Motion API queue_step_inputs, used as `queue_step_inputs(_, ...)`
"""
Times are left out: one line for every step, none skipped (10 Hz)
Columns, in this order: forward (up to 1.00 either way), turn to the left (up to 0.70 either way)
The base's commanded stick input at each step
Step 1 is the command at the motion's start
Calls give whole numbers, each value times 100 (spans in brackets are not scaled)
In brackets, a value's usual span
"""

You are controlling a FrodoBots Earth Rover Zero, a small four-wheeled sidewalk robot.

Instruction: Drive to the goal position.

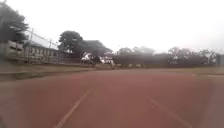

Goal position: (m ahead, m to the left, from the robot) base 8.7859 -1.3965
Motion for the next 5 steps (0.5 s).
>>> queue_step_inputs(100,0)
queue_step_inputs(100,0)
queue_step_inputs(100,0)
queue_step_inputs(100,0)
queue_step_inputs(100,0)
